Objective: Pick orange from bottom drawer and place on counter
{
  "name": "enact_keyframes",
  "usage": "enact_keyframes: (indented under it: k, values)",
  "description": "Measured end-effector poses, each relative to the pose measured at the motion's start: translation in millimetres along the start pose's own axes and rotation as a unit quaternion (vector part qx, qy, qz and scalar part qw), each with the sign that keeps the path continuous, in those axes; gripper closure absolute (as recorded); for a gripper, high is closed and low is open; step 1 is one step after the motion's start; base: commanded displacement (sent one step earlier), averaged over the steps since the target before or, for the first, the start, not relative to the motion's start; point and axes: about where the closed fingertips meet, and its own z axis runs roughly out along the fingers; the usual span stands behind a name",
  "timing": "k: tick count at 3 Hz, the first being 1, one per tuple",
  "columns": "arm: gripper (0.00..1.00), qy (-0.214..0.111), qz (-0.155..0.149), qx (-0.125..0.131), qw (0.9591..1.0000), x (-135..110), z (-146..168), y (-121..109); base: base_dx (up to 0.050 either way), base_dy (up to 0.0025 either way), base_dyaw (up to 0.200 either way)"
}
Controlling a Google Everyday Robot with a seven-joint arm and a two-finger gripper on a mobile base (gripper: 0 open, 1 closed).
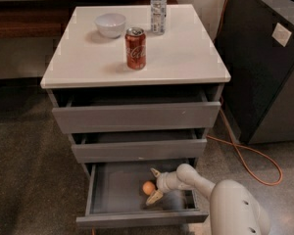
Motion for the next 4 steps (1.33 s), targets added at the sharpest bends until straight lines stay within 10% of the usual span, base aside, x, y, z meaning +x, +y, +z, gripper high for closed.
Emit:
enact_keyframes:
  k: [1, 4]
  values:
    - [0.14, 0.002, 0.003, -0.006, 1.0000, 1.7, 7.7, 3.3, 0.000, 0.00000, 0.000]
    - [0.98, -0.029, -0.027, 0.007, 0.9992, -25.7, -35.4, 10.1, 0.000, 0.00000, 0.000]
